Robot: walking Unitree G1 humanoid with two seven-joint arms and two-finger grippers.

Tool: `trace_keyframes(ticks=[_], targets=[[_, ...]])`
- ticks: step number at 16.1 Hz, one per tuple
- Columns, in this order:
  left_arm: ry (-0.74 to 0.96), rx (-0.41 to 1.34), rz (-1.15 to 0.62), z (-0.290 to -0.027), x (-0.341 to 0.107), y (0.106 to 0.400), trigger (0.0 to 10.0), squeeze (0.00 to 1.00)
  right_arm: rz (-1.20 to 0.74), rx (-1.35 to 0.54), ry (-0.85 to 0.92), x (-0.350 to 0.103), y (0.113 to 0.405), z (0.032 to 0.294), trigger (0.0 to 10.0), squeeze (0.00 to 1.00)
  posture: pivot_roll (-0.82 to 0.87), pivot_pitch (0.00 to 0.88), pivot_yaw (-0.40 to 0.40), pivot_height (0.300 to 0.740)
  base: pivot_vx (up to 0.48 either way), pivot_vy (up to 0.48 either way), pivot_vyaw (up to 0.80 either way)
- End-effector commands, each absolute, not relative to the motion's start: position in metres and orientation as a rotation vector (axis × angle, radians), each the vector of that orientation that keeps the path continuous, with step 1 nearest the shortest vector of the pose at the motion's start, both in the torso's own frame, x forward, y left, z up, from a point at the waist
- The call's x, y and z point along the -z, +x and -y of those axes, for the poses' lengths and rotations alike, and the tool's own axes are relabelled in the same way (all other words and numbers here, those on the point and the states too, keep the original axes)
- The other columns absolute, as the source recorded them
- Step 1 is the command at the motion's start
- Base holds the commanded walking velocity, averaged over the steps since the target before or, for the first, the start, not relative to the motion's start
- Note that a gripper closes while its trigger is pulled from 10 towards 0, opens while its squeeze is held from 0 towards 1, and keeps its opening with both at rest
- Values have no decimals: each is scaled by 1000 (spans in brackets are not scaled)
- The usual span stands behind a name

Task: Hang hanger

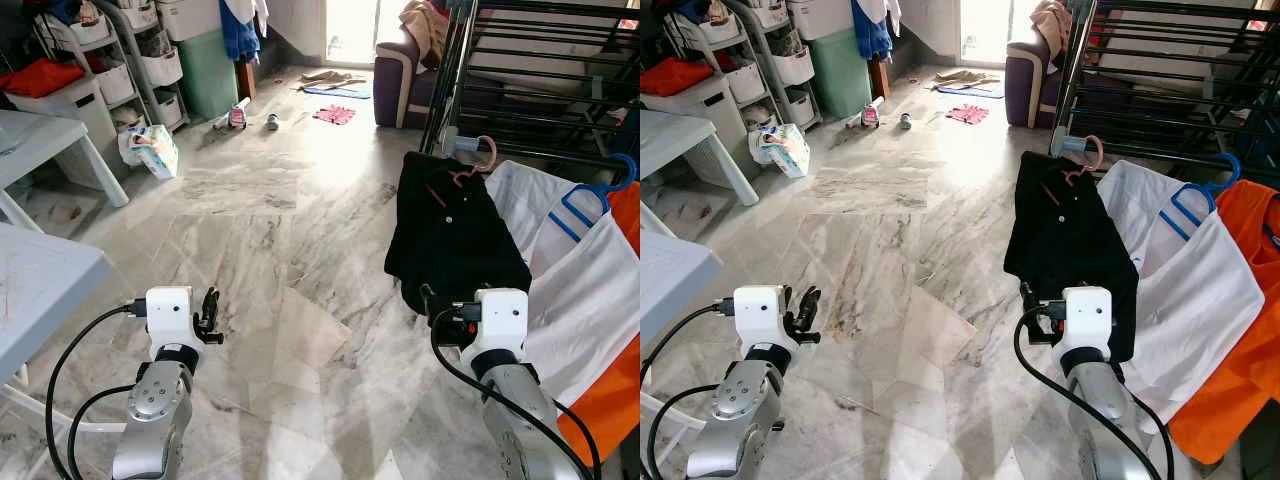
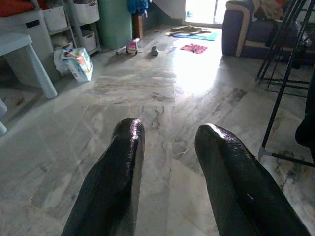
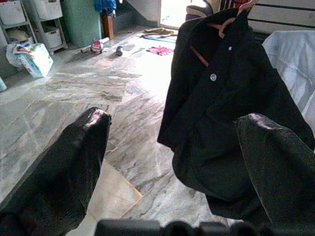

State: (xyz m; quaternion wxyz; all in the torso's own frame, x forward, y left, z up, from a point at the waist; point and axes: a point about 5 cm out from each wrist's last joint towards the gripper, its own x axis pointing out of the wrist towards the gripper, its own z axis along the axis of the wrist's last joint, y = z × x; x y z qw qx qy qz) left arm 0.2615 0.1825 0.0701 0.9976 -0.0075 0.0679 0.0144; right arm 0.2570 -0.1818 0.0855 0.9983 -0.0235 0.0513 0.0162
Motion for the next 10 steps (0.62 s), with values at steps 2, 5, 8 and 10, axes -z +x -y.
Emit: trace_keyframes(ticks=[2,5,8,10], targets=[[41,206,-13,-158,-140,321,10000,0,-84,147,237,-107,275,200,10000,0,-72,0,-21,740,0,0,0],[41,206,-13,-158,-140,321,10000,0,-84,147,237,-107,275,200,10000,0,-72,0,-21,740,0,0,0],[41,206,-13,-158,-140,321,10000,0,-84,147,237,-107,275,200,10000,0,-72,0,-21,740,0,0,0],[52,159,-47,-167,-123,314,10000,0,-100,153,109,-105,266,207,10000,0,-79,0,47,740,0,0,0]])
